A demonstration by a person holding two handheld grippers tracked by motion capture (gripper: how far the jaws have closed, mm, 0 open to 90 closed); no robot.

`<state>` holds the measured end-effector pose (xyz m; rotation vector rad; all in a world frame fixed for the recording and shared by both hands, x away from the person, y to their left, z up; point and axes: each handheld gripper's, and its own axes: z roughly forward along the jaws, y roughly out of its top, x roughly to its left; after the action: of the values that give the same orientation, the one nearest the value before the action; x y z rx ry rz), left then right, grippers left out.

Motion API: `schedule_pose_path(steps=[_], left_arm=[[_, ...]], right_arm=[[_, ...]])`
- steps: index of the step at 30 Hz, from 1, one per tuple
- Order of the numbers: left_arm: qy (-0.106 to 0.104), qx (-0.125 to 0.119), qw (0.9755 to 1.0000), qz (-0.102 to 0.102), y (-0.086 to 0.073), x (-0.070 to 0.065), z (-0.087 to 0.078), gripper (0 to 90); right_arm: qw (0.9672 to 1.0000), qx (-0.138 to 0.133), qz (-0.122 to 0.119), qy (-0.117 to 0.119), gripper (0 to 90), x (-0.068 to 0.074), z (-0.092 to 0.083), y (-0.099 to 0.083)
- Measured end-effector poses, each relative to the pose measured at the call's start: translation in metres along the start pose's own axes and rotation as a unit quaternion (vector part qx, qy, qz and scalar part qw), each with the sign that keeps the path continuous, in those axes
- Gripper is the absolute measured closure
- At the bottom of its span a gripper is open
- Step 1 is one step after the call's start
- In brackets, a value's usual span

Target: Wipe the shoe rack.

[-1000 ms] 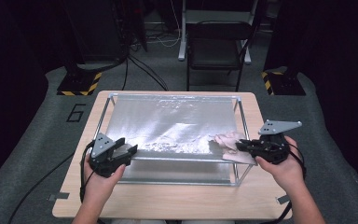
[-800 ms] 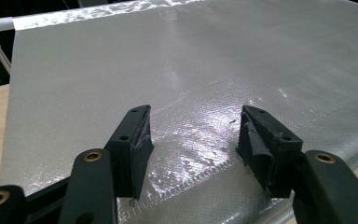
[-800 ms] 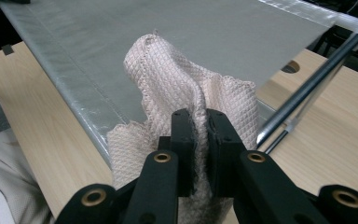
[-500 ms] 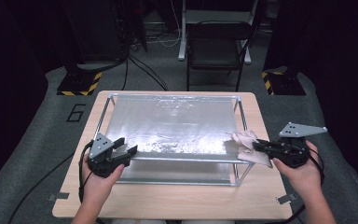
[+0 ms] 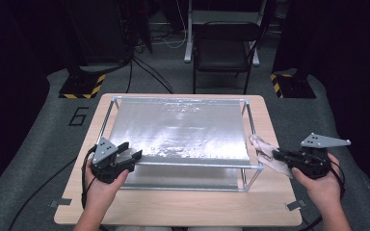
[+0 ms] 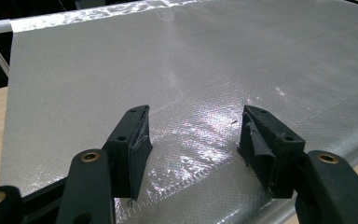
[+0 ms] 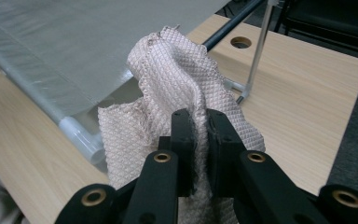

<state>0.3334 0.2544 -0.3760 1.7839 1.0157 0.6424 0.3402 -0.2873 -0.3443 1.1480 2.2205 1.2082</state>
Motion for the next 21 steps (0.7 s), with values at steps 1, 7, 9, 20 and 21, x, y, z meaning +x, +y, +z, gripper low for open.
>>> schedule_pose_path(steps=[1, 7, 9, 20, 21], left_arm=[[0.001, 0.001, 1.0000, 0.003, 0.000, -0.001, -0.001, 42.5], [0.000, 0.003, 1.0000, -0.003, 0.002, 0.003, -0.007, 42.8], [0.000, 0.000, 1.0000, -0.003, 0.003, 0.005, -0.012, 42.8], [0.037, -0.022, 0.9990, -0.013, 0.001, 0.035, -0.056, 41.7], [0.039, -0.022, 0.9988, -0.017, 0.000, 0.039, -0.059, 41.7]], right_arm=[[0.9999, -0.005, 0.000, -0.010, 82.3, 0.000, 0.000, -0.002], [0.9997, -0.008, 0.013, -0.018, 82.2, -0.003, 0.000, -0.013], [0.9997, -0.007, 0.015, -0.020, 82.3, -0.004, 0.001, -0.015], [0.9984, -0.030, 0.040, -0.028, 82.2, -0.008, 0.001, -0.033], [0.9985, -0.028, 0.039, -0.027, 82.3, -0.009, 0.001, -0.034]])
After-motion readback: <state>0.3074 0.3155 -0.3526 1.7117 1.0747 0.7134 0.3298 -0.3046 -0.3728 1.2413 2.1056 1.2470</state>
